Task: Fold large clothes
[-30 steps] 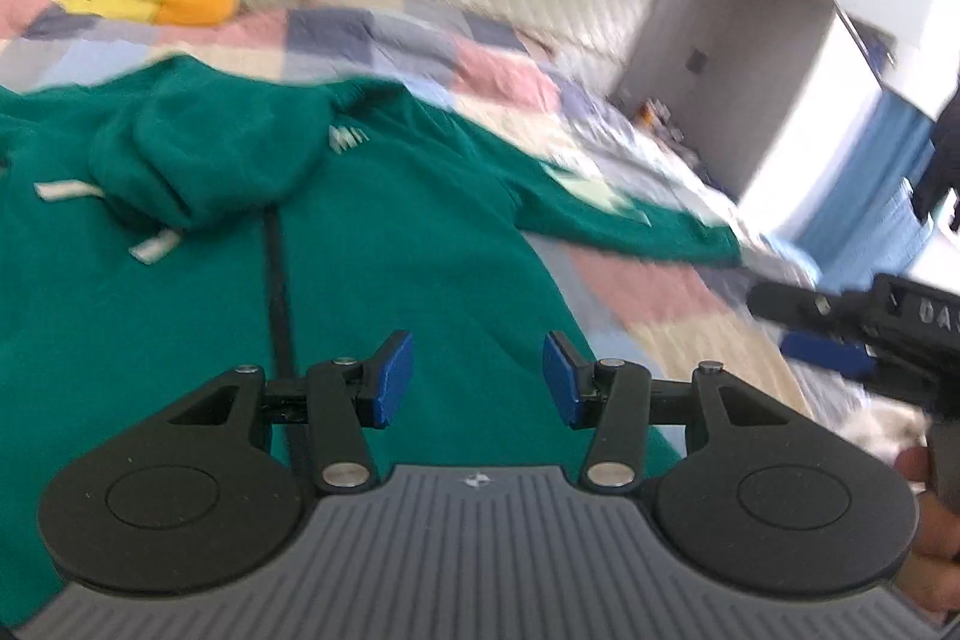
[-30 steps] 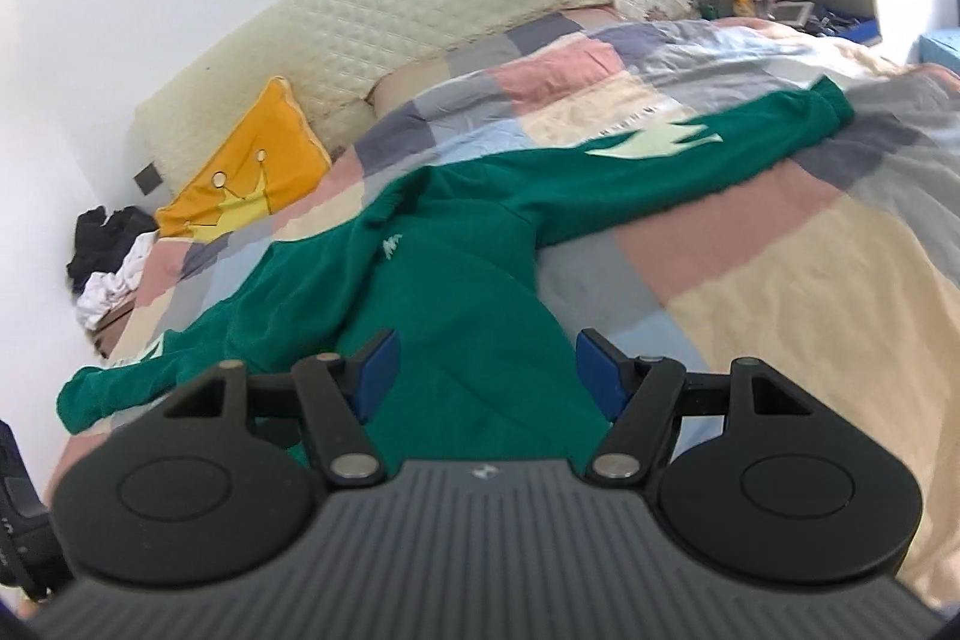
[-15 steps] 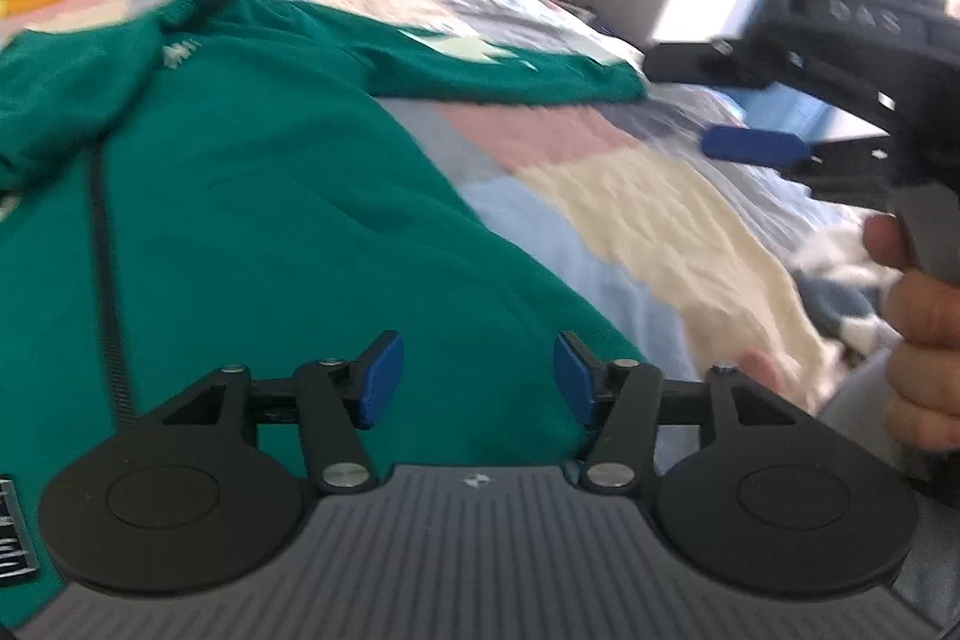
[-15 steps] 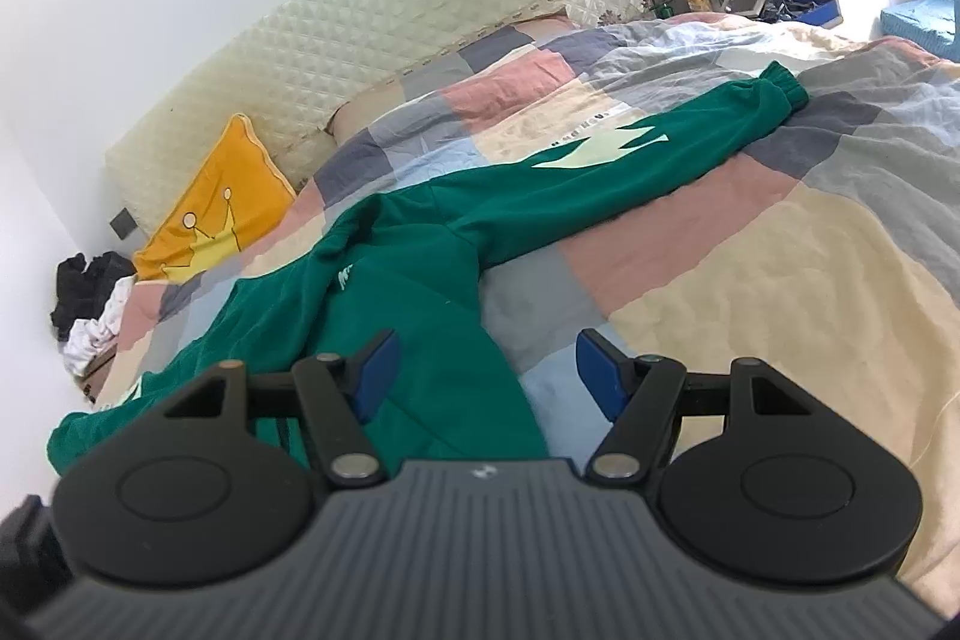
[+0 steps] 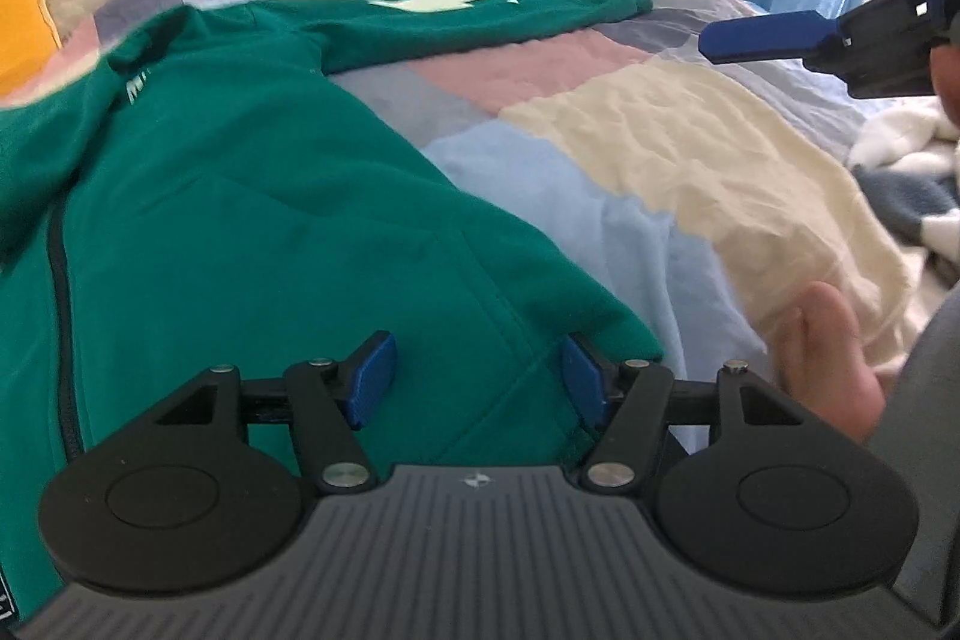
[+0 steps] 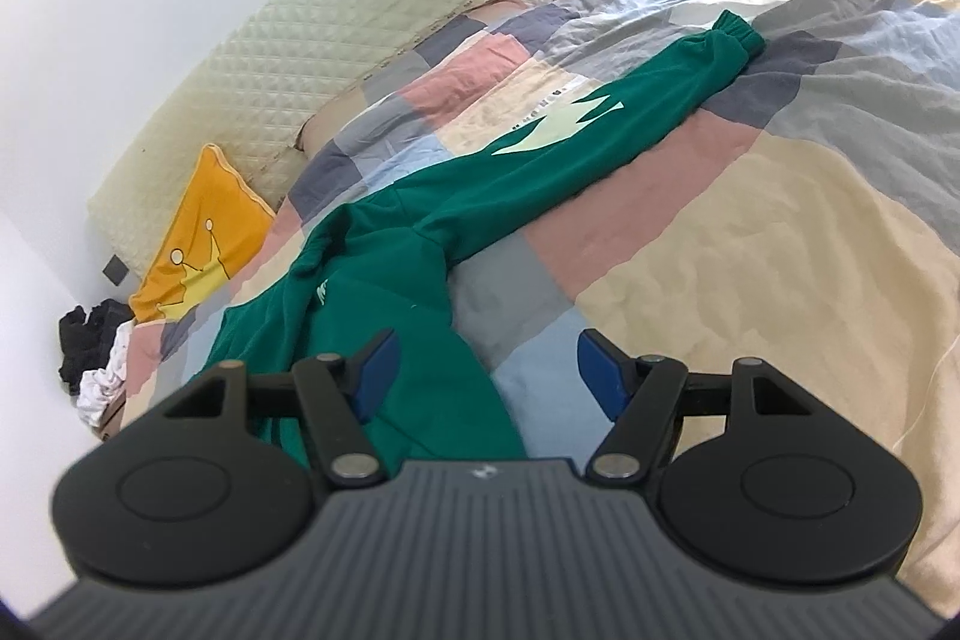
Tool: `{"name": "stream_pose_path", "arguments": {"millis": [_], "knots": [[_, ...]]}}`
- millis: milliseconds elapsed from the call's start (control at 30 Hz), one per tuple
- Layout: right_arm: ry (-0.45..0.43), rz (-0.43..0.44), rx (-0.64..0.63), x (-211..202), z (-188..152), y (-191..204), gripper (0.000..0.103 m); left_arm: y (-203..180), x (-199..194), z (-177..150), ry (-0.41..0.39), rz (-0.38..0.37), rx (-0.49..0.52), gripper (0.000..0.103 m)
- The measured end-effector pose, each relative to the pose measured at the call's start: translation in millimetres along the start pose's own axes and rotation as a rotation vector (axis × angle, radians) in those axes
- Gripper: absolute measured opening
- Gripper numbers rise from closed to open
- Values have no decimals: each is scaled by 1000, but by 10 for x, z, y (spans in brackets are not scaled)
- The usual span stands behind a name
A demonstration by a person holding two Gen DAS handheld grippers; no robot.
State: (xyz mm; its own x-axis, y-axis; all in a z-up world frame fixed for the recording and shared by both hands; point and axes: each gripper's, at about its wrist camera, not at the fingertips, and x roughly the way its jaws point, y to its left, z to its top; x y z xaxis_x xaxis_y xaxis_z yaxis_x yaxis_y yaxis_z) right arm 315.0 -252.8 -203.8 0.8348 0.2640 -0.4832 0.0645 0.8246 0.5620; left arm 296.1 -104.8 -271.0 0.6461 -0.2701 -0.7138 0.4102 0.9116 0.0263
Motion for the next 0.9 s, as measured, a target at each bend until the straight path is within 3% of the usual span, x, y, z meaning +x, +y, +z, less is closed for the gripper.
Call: {"name": "stream_pose_path", "arguments": {"millis": [67,300,400,667,900], "knots": [[6,-2,10,13,-2,-14,69,-25,46,6,1,15,7,65],[6,-14,2,23,3,-12,69,21,59,23,-9,65,4,18],[16,-18,16,42,4,-21,69,174,-84,34,-26,42,-76,13],[50,-19,66,104,7,-87,69,692,-663,28,-104,-21,-302,11],[83,-13,72,145,-23,-76,69,973,-832,-136,-51,-1,-416,11]]}}
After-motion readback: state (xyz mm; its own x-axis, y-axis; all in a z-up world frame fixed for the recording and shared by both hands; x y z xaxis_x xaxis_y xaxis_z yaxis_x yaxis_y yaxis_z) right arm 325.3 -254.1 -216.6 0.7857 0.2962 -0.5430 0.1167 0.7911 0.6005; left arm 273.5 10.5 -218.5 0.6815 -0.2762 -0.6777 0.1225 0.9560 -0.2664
